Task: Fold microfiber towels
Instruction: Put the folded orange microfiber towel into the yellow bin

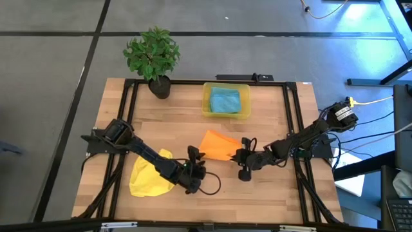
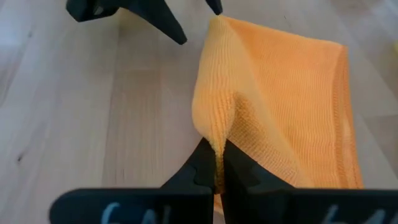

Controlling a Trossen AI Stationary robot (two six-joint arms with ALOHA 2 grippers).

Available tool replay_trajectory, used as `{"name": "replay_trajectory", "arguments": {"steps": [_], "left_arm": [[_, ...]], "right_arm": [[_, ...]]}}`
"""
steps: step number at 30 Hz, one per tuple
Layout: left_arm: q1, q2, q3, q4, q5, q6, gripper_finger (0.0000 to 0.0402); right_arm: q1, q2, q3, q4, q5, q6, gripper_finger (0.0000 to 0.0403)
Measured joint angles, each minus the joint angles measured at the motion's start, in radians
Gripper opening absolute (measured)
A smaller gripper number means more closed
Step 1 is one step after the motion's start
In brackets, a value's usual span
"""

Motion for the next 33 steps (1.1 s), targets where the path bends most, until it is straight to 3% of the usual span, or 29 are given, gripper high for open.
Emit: {"name": "replay_trajectory", "arguments": {"steps": [3,8,13,17,33], "left_arm": [[-0.001,0.0,0.0,-0.014,0.008,-0.03,0.0195],[0.005,0.006,0.0,-0.038,0.117,-0.079,0.0195],[0.013,0.012,0.001,-0.087,0.018,-0.116,0.0195],[0.018,0.012,0.001,-0.088,0.005,-0.112,0.0195],[0.093,0.006,0.006,-0.163,0.179,-0.135,0.0194]], "right_arm": [[0.0,0.0,0.0,0.0,0.0,0.0,0.0006],[0.0,0.0,0.0,0.001,-0.004,0.004,0.0006],[0.0,0.0,0.0,0.003,-0.006,0.004,0.0006],[0.0,0.0,0.0,0.004,-0.006,0.004,0.0004],[0.0,0.0,0.0,0.005,-0.028,0.004,0.0004]]}}
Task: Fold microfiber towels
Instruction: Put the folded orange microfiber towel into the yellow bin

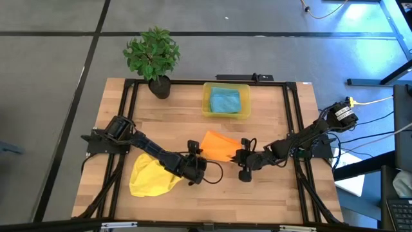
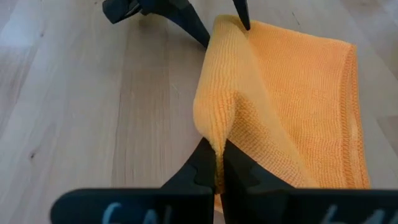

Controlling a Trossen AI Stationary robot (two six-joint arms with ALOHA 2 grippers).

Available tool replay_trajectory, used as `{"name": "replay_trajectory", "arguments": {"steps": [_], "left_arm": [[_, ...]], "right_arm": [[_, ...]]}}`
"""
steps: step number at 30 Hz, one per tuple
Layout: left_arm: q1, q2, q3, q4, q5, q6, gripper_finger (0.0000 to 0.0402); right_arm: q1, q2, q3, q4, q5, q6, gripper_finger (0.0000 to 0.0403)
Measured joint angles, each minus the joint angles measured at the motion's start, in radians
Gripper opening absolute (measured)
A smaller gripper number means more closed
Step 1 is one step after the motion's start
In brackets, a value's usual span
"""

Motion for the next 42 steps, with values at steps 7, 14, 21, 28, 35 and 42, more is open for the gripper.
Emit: {"name": "replay_trajectory", "arguments": {"steps": [7,14,21,28,35,42], "left_arm": [[-0.002,0.004,-0.003,0.003,-0.04,0.062,0.0147],[-0.002,0.003,-0.004,0.007,-0.05,0.048,0.0017],[-0.002,0.004,-0.006,0.023,0.027,-0.063,0.0002],[-0.001,-0.032,-0.008,-0.008,0.11,-0.137,0.0],[-0.001,-0.08,-0.005,-0.003,0.169,-0.194,0.0],[0.018,-0.096,-0.003,0.003,0.226,-0.246,0.0]], "right_arm": [[0.0,0.0,0.0,-0.002,-0.006,0.0,0.0005],[0.0,0.0,0.0,-0.007,-0.006,-0.027,0.0022],[0.002,0.0,0.0,-0.032,0.036,-0.083,0.0079],[0.032,0.0,0.026,-0.154,0.039,-0.082,0.0138],[0.119,0.0,0.138,-0.224,0.108,-0.11,0.0217],[0.167,0.074,0.19,-0.221,0.213,-0.118,0.0269]]}}
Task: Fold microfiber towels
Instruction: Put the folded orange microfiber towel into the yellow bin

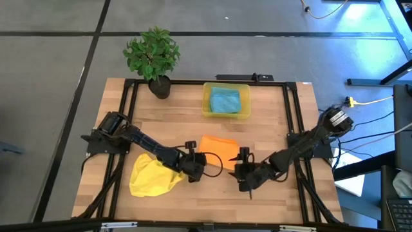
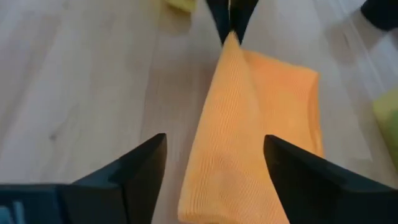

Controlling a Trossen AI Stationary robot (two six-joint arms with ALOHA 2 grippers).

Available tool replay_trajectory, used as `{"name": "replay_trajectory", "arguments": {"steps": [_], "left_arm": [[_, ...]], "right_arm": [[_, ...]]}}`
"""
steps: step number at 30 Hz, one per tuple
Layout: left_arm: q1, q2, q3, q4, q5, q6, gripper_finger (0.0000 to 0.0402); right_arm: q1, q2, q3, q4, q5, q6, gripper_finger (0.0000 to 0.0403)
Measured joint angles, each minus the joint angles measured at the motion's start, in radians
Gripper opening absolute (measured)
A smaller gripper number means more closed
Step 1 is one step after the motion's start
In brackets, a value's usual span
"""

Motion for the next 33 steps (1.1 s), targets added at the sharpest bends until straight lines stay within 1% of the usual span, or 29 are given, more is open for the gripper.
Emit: {"name": "replay_trajectory", "arguments": {"steps": [2,6,9,11,14,17,22,26,30,33], "left_arm": [[0.011,0.0,0.0,0.0,0.023,-0.018,0.0],[0.034,0.0,0.0,0.001,0.069,-0.057,0.0],[0.045,0.0,0.0,0.001,0.072,-0.073,0.0],[0.05,0.0,0.0,0.001,0.08,-0.076,0.0],[0.054,0.0,0.0,0.001,0.094,-0.076,0.0],[0.054,0.0,0.0,0.002,0.094,-0.077,0.0],[0.053,0.0,0.001,0.002,0.094,-0.078,0.0],[0.053,0.0,0.001,0.002,0.094,-0.079,0.0],[0.053,0.0,0.001,0.001,0.094,-0.079,0.0],[0.053,0.0,0.001,0.001,0.094,-0.079,0.0]], "right_arm": [[0.0,0.049,0.015,-0.001,0.006,0.004,0.0277],[0.007,0.158,0.062,-0.006,0.089,-0.026,0.0284],[0.011,0.228,0.124,-0.029,0.13,-0.046,0.0284],[0.017,0.271,0.174,-0.088,0.161,-0.043,0.0284],[0.029,0.336,0.246,-0.237,0.21,-0.009,0.0284],[0.039,0.398,0.311,-0.372,0.222,0.05,0.0284],[0.065,0.467,0.395,-0.529,0.273,0.129,0.0281],[0.082,0.49,0.44,-0.67,0.308,0.198,0.0253],[0.085,0.491,0.443,-0.745,0.303,0.24,0.0203],[0.084,0.491,0.443,-0.769,0.283,0.257,0.0162]]}}
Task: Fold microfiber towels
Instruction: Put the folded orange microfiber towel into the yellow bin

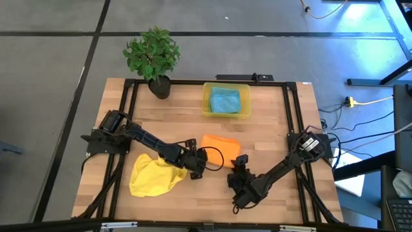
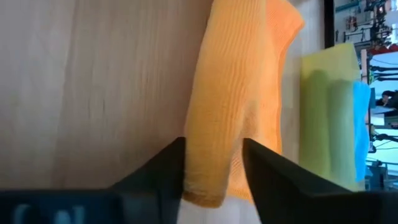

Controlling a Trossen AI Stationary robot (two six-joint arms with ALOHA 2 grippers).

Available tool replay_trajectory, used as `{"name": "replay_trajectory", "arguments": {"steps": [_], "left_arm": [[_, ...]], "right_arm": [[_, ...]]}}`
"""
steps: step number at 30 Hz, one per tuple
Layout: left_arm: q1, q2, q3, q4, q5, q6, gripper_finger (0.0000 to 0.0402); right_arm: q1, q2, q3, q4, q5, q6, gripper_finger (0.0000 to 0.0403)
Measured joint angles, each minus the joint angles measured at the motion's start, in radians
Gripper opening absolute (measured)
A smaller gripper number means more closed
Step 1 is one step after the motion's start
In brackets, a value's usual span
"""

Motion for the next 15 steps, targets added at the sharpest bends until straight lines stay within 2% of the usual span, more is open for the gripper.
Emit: {"name": "replay_trajectory", "arguments": {"steps": [11,15], "left_arm": [[0.0,-0.001,0.0,0.0,0.003,0.008,0.0],[-0.003,-0.003,0.001,-0.005,0.01,0.027,0.0]], "right_arm": [[0.0,0.0,-0.001,-0.003,-0.021,0.014,0.0025],[-0.001,-0.01,-0.003,-0.028,-0.061,0.072,0.0009]]}}
